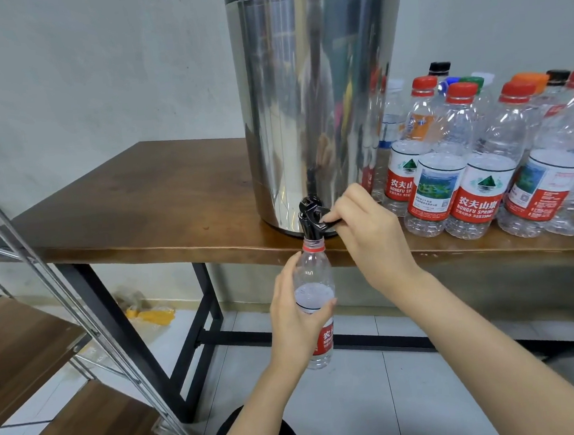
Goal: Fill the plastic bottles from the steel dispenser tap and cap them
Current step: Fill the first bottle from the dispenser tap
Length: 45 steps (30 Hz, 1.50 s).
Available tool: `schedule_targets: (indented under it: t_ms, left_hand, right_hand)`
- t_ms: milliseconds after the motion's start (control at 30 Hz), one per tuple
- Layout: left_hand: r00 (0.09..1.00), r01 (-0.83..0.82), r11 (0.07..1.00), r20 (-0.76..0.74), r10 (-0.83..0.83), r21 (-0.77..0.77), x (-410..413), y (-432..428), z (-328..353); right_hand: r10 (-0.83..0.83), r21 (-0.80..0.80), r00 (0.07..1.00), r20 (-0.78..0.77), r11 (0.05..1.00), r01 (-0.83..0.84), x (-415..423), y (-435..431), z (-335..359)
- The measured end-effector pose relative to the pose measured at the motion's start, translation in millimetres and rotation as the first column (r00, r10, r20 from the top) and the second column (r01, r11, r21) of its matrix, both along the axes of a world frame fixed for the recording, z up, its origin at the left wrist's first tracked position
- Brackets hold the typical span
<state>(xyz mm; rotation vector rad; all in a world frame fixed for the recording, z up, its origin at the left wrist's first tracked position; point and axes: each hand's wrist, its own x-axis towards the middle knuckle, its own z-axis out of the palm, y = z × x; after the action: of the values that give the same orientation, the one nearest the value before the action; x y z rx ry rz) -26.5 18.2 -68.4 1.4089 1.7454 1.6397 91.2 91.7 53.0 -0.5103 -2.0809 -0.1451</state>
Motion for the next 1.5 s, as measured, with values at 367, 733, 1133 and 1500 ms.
schedule_targets:
  t_ms: [367,733,1133,1500]
  left_hand:
    - [1.0,0.014,0.999,0.024,-0.015,0.044,2,-2,2]
    - [0.997,0.026,0.999,-0.071,-0.023,0.043,-2,-1,1]
    - [0.985,0.067,0.998,-0.158,-0.063,0.02,-8,-3,0]
    - [0.977,0.127,0.991,-0.176,-0.118,0.037,-15,3,-4]
  right_hand:
    - [-0.094,-0.284,0.987,-0.132,0.957,0.054,-3,-11,-3]
    - [0.004,-0.391,0.972,-0.236,0.915,-0.099,0,15,-11]
    - [-0.005,-0.389,0.955,-0.297,0.914,-0.116,-4,13,-17]
    - [-0.018,-0.39,0.963,-0.269,0.916,-0.092,-3,11,-16]
